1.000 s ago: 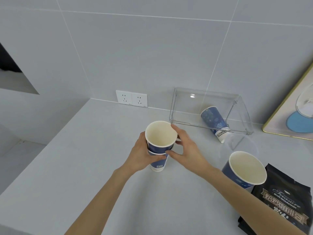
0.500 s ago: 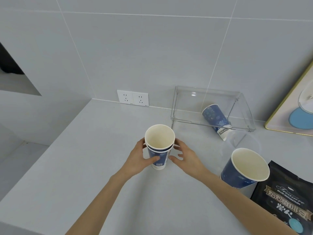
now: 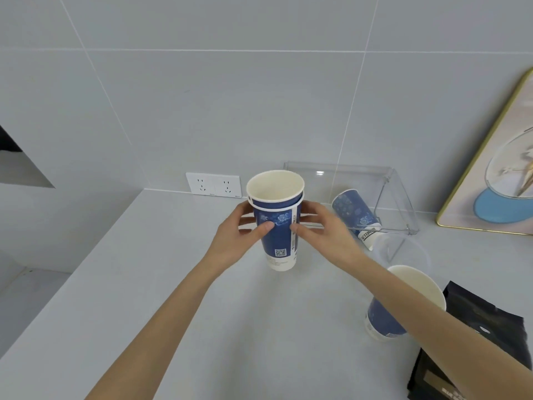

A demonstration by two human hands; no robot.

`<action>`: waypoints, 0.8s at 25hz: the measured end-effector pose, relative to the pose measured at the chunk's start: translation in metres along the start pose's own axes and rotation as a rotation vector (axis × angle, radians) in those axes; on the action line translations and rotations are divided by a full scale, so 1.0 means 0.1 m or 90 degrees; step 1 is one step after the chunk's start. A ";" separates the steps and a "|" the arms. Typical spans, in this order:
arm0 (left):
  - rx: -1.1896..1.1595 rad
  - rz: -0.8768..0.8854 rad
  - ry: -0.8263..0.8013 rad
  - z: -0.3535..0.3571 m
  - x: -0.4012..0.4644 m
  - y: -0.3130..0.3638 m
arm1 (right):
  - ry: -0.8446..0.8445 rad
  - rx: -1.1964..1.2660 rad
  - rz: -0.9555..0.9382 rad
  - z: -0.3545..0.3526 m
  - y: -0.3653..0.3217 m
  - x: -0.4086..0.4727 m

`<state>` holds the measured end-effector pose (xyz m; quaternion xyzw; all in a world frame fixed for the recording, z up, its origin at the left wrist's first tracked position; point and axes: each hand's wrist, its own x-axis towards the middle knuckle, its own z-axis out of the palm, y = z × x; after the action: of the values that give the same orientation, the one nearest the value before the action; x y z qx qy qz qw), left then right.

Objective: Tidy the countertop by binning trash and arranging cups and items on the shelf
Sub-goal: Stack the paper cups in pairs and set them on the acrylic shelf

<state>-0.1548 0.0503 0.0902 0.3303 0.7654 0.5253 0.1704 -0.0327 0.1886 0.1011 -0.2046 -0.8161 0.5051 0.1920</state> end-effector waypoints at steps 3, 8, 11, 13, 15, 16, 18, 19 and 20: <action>0.008 0.047 0.009 0.01 0.31 0.25 | 0.016 -0.028 -0.018 -0.26 -0.19 0.23; 0.049 0.094 0.011 0.08 0.92 0.55 | 0.038 -0.069 -0.036 -0.57 -0.29 0.74; 0.074 0.100 0.011 0.16 1.31 0.61 | 0.058 -0.073 -0.028 -0.66 -0.21 1.09; 0.083 0.101 0.013 0.22 1.56 0.59 | 0.069 -0.076 -0.022 -0.68 -0.12 1.34; 0.093 0.101 0.014 0.28 1.76 0.54 | 0.073 -0.086 -0.014 -0.68 -0.02 1.54; 0.096 0.100 0.015 0.31 1.84 0.51 | 0.072 -0.088 -0.009 -0.68 0.04 1.63; 0.097 0.096 0.015 0.38 1.97 0.41 | 0.066 -0.076 0.001 -0.65 0.15 1.77; 0.096 0.095 0.016 0.42 2.01 0.37 | 0.062 -0.071 0.004 -0.64 0.20 1.81; 0.094 0.095 0.018 0.45 2.04 0.34 | 0.059 -0.067 0.008 -0.62 0.25 1.85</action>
<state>-0.2642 0.2292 0.1210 0.3905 0.7777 0.4833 0.0953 -0.1525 0.3429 0.1240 -0.2430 -0.8305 0.4528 0.2152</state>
